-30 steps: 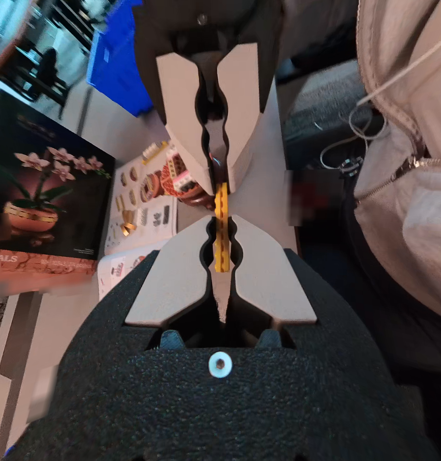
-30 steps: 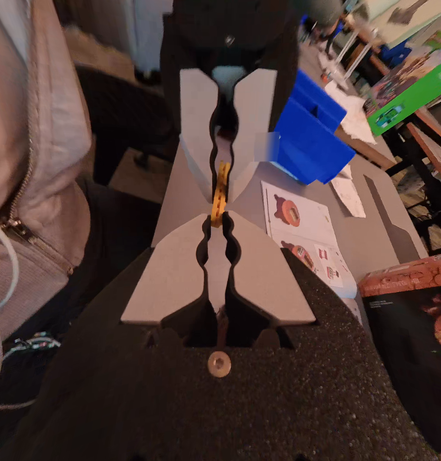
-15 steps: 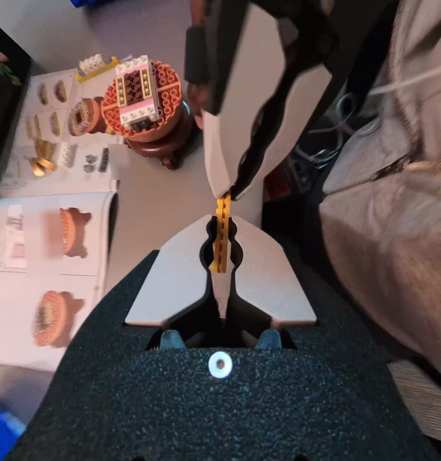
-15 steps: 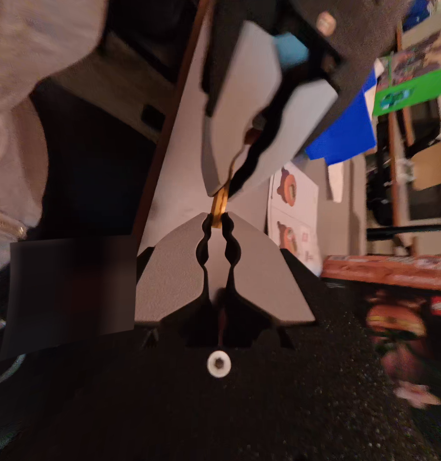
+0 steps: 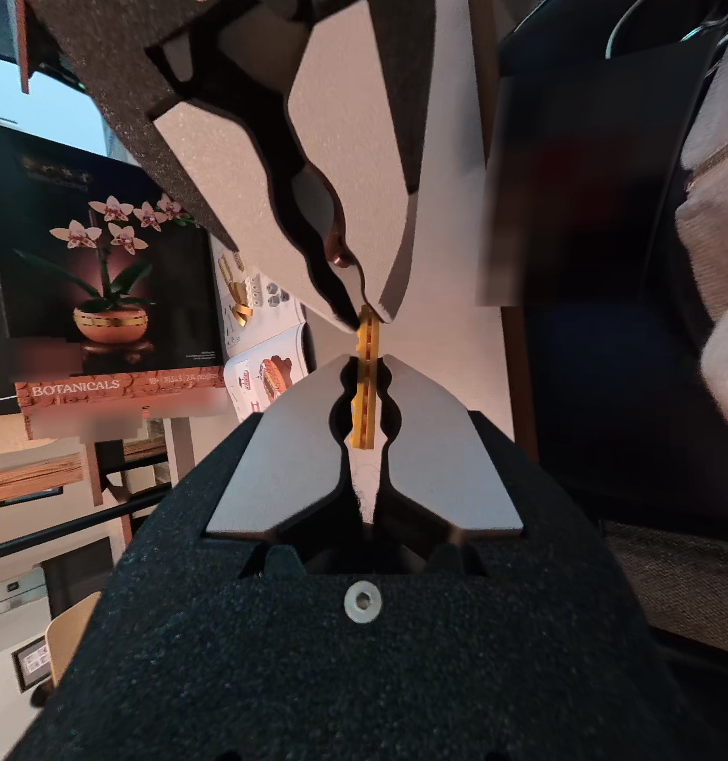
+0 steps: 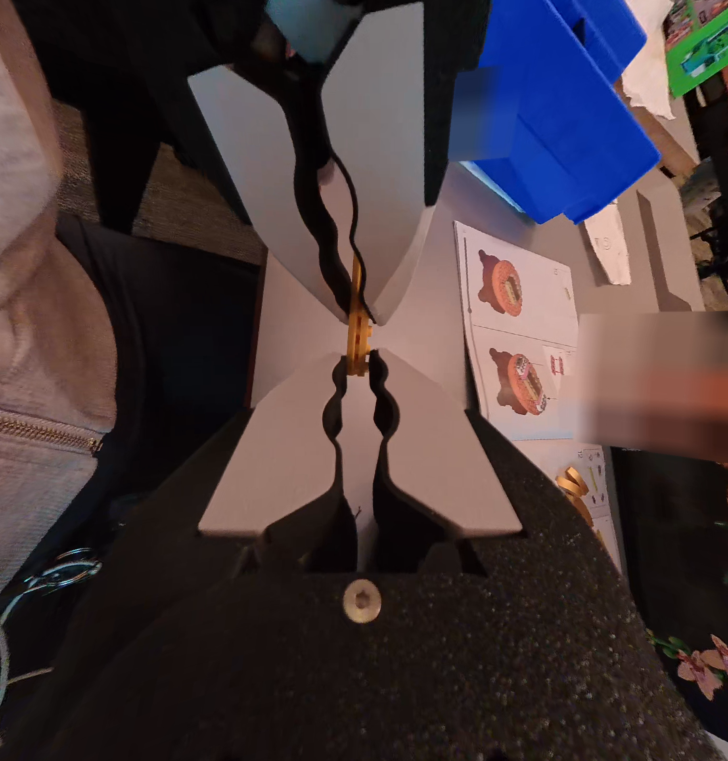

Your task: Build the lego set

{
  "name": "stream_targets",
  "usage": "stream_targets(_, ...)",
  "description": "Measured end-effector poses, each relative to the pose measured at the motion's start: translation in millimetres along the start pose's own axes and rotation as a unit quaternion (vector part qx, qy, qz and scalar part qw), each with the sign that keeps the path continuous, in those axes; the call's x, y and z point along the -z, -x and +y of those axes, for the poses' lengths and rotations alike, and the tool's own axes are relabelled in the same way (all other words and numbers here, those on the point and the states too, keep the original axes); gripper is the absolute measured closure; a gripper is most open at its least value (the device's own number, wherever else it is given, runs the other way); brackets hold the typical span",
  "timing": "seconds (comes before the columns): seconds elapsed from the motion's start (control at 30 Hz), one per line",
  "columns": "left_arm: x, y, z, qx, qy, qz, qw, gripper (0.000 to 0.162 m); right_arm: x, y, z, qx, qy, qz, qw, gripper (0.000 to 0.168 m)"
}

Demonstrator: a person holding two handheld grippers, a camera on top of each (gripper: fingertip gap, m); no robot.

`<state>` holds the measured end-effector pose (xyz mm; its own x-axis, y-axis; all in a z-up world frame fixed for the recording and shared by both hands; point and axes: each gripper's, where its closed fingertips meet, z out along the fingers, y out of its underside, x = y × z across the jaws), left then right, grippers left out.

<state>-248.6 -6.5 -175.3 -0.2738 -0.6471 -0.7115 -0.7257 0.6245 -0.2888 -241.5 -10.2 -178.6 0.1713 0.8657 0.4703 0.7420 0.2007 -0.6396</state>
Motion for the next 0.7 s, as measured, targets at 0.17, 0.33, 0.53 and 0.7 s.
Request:
stream_targets(0.17, 2, 2, 0, -0.028, 0.023, -0.023, 0.999, 0.154, -3, -2, 1, 0.012, 0.021, 0.019, 1.000, 0.158)
stream_targets(0.33, 2, -2, 0, 0.029, 0.021, 0.008, 0.999, 0.154, -7, 0, 1, 0.034, 0.029, 0.028, 0.999, 0.160)
stream_targets(0.53, 1, -12, 1, 0.231, -0.065, 0.142, 0.960, 0.154, -17, 3, 3, 0.074, 0.046, 0.018, 0.996, 0.162)
stream_targets(0.7, 6, 0, 1, 0.276, -0.115, 0.139, 0.944, 0.154, -10, -4, -3, 0.004, 0.021, -0.022, 1.000, 0.160)
